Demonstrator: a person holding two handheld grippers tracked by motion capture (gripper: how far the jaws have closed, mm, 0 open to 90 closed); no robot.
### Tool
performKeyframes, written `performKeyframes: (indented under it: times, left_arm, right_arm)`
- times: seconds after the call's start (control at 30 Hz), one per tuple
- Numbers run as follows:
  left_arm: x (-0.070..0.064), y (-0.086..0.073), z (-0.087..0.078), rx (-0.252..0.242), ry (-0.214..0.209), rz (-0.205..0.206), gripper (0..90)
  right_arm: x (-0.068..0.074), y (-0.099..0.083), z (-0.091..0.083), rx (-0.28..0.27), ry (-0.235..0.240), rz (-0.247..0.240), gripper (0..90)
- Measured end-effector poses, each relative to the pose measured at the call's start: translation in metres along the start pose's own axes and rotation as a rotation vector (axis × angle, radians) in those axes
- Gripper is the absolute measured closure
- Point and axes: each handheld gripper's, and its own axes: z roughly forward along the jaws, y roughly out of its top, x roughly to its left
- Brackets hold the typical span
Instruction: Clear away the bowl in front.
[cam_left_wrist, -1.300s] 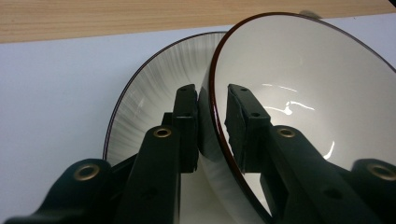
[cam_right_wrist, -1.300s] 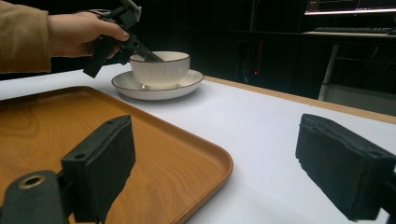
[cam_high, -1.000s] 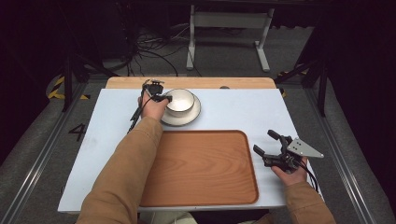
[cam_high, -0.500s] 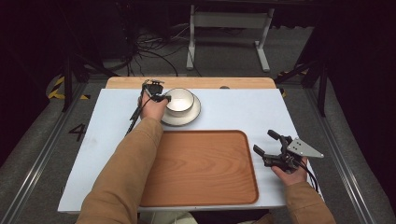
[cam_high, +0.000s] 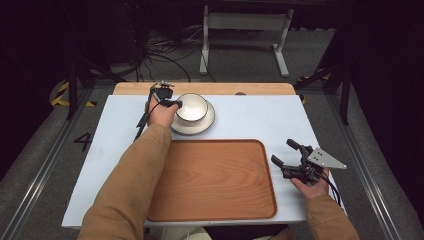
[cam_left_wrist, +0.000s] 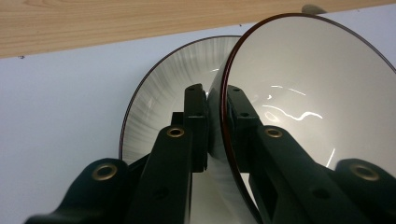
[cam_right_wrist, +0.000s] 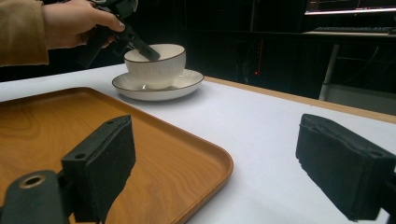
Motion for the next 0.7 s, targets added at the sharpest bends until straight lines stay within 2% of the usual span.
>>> performKeyframes:
  times: [0.7]
  left_arm:
    - [-0.009, 0.009, -0.044, -0.023, -0.025, 0.057, 81.6]
  right_arm:
    - [0.000, 0.000, 0.000, 0.003, 0.001, -0.003, 12.5]
